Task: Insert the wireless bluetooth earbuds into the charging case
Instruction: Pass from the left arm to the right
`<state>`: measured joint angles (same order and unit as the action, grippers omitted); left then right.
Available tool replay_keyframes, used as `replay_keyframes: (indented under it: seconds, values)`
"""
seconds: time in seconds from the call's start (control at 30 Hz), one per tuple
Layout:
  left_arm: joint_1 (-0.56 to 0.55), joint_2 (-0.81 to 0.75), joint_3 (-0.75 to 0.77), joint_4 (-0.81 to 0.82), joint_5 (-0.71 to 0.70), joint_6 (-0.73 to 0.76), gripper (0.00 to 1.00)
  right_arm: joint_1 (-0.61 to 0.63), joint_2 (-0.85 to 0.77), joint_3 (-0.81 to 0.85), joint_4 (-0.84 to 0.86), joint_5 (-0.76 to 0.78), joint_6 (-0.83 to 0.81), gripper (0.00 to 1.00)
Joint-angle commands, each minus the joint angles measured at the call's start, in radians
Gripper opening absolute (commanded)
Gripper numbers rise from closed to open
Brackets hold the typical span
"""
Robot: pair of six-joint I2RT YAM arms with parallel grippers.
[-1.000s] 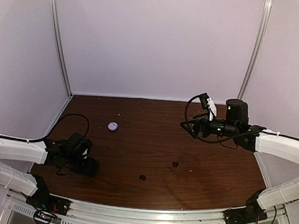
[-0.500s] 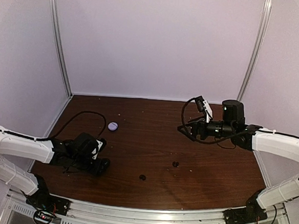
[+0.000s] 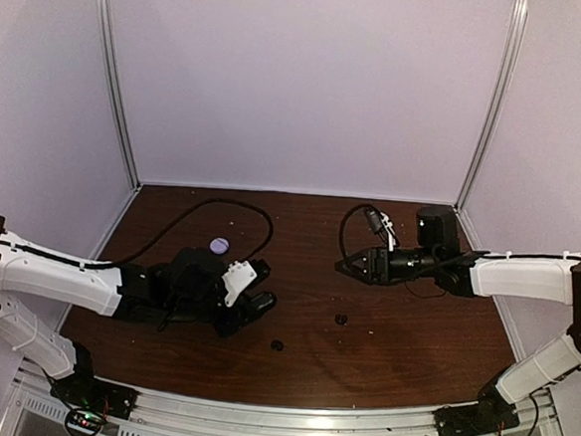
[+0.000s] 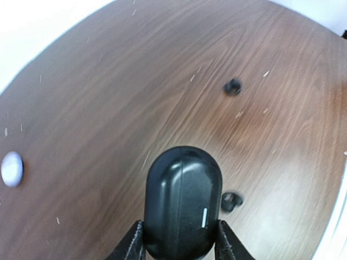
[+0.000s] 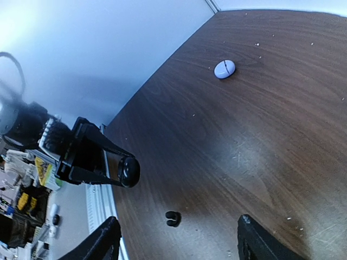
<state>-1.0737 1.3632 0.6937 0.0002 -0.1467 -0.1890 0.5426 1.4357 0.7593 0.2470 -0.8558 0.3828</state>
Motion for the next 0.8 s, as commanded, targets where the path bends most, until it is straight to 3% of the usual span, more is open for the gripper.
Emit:
replay_keyframes:
  seconds: [0.0, 0.33, 0.6, 0.77]
  values:
    - [-0.058, 0.019, 0.076, 0.128, -0.075, 0.141, 0.28, 0.043, -0.006, -0.044, 0.163, -0.070, 0.143, 0.71]
    - [-0.162, 0.067, 0.168, 0.158, -0.192, 0.286, 0.28, 0.164, 0.017, -0.044, 0.245, -0.073, 0.224, 0.66]
    - [-0.178, 0.070, 0.187, 0.166, -0.220, 0.296, 0.27, 0.232, 0.033, -0.034, 0.277, -0.049, 0.244, 0.61]
    - [-0.184, 0.068, 0.193, 0.166, -0.225, 0.301, 0.27, 0.255, 0.051, -0.034, 0.297, -0.030, 0.255, 0.52]
